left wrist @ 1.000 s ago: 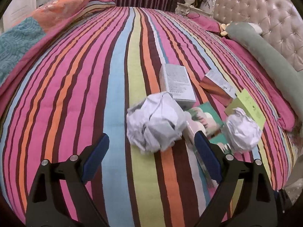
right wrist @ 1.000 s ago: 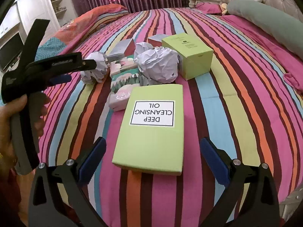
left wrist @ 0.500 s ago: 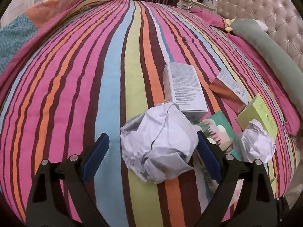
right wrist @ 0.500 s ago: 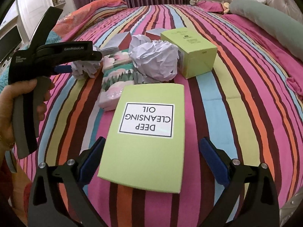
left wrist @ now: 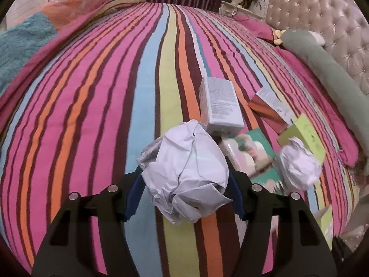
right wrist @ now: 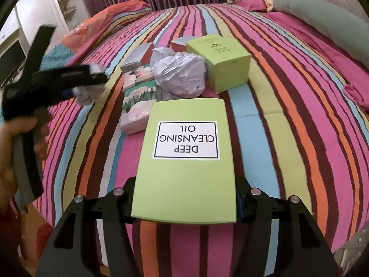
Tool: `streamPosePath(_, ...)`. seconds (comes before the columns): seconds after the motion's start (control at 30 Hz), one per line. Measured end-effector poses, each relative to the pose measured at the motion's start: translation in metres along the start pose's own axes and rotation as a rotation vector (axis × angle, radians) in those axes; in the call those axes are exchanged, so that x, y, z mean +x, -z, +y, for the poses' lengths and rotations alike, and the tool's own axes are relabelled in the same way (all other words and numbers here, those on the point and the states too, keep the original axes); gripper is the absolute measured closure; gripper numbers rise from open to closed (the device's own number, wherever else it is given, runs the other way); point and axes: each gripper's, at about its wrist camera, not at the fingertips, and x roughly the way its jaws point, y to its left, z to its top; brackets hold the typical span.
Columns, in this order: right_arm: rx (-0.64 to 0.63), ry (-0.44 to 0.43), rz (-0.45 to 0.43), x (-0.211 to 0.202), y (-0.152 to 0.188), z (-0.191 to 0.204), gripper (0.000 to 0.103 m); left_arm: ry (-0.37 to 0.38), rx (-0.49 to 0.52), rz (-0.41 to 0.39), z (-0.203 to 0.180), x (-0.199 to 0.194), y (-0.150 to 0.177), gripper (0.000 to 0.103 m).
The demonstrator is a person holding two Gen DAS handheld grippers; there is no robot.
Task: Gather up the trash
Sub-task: 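Carry the paper ball with the left tool while the right tool grasps the green box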
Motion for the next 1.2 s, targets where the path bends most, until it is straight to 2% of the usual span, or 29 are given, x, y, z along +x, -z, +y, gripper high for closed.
streamPosePath(0.3, 0.092, 0.018, -0.026, -0.027, 0.006, -0.029, 0.046, 0.011, 0.041, -0.031, -0.005, -0.056, 0.051, 0.041)
streamPosePath(0.63, 0.120, 0.045, -0.048, -0.053, 0.023, -0.045, 0.046, 0.047, 0.074, -0.025, -0.018, -0.092, 0.110, 0.041)
streamPosePath(0.97, 0.088, 0.029, -0.058, -0.079, 0.049, -0.037, 0.046, 0.077, 0.135, -0.019, -0.040, -0.127, 0.163, 0.041)
streamPosePath(1.2, 0.064, 0.016, -0.043, -0.092, 0.073, -0.033, 0.046, 0.105, 0.148, 0.021, -0.053, -0.137, 0.206, 0.041)
